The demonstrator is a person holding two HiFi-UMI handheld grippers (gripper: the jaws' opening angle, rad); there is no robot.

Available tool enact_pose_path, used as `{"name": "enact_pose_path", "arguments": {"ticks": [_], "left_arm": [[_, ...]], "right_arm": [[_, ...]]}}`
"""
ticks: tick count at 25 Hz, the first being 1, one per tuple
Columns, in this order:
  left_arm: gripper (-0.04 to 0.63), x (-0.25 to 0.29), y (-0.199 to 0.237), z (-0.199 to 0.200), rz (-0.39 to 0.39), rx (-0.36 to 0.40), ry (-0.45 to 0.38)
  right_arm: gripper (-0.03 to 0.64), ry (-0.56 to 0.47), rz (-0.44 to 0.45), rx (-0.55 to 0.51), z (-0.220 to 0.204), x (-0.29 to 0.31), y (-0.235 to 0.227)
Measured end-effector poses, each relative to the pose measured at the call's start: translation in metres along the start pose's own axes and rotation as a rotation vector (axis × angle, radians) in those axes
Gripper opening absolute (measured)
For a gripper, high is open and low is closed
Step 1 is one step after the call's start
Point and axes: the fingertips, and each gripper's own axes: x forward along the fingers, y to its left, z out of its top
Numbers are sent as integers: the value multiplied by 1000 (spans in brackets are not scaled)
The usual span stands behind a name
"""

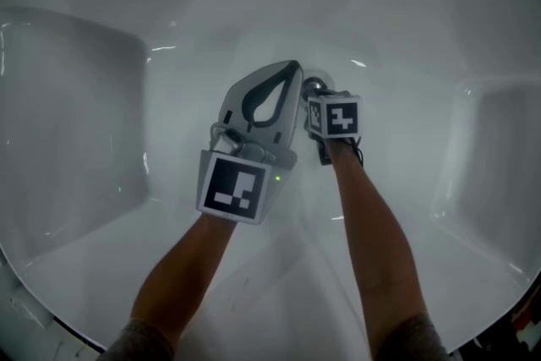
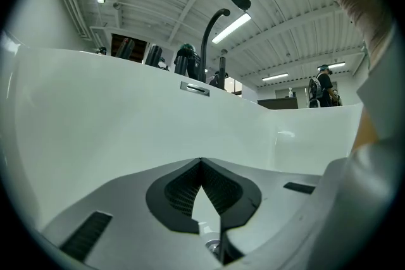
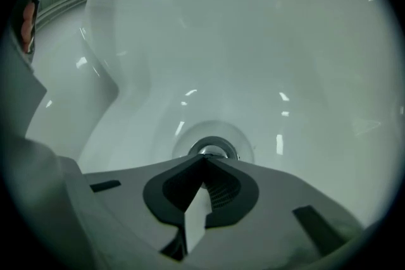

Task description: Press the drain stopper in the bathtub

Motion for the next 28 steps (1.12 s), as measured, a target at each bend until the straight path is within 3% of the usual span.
{"name": "enact_pose_path", "arguments": {"ticks": [8,15,24,28], "left_arm": [[0,-9,8,-10,16,-35,20],[0,-8,6,-15,15,-59,30],[0,-13,10,-15,20,-61,45],[0,-15,10,-11,31,-74,57]], "right_arm": [[-2,10,-13,-40,4,0,6],[0,88,-35,-61,0,3,3],[-2,20,-59,-69,6,-7,5],[-2,40,-60,-38,6,-16,3]]}}
